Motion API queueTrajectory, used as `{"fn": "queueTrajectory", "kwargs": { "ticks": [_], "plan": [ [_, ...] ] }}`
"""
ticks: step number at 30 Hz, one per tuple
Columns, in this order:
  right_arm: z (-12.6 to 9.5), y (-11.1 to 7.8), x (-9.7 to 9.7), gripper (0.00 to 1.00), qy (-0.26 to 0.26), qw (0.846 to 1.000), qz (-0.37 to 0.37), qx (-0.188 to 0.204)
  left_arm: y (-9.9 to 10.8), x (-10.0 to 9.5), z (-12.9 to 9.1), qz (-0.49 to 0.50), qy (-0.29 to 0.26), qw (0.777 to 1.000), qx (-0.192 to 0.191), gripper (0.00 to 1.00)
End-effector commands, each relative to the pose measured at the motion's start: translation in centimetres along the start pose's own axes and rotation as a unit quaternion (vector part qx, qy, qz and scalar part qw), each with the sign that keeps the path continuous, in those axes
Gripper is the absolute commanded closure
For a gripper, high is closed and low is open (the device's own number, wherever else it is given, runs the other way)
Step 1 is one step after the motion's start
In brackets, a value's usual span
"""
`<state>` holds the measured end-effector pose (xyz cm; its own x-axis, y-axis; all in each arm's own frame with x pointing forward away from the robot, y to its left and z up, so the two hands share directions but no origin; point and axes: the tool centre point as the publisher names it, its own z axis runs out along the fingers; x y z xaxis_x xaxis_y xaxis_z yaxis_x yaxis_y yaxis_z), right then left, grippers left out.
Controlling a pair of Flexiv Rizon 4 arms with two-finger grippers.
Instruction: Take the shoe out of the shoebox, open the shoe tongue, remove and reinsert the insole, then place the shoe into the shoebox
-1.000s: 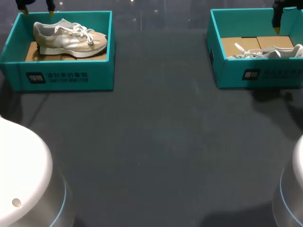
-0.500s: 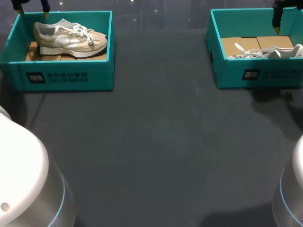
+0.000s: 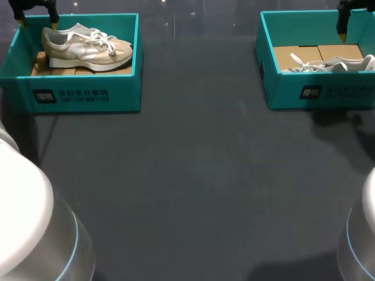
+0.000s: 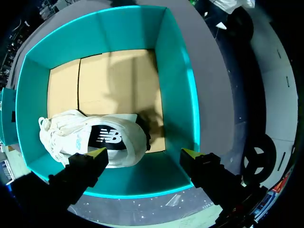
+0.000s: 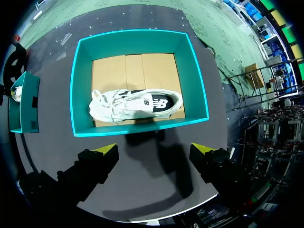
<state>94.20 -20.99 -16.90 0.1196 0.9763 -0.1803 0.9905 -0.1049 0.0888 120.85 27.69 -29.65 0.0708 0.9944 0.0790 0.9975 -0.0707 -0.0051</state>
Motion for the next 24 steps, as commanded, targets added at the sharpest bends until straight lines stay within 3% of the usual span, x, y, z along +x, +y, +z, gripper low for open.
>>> {"fn": "queueTrajectory", "kwargs": {
  "ticks": [1, 8, 20, 24],
  "plan": [
    [0.0, 0.0, 0.0, 0.0, -0.001, 1.0, 0.0, 0.0, 0.7, -0.1, 0.9, 0.0, -0.003, 1.0, 0.004, 0.0],
    [0.0, 0.0, 0.0, 0.0, -0.001, 1.0, 0.0, 0.0, 0.4, -0.5, 1.7, 0.006, -0.001, 1.0, 0.005, 0.14],
    [0.0, 0.0, 0.0, 0.0, -0.001, 1.0, 0.0, 0.0, -0.9, -0.6, 3.6, 0.005, 0.002, 1.0, 0.006, 0.2],
    [0.0, 0.0, 0.0, 0.0, -0.001, 1.0, 0.0, 0.0, -1.1, -0.6, 4.3, -0.003, 0.0, 1.0, 0.004, 0.29]
  ]
}}
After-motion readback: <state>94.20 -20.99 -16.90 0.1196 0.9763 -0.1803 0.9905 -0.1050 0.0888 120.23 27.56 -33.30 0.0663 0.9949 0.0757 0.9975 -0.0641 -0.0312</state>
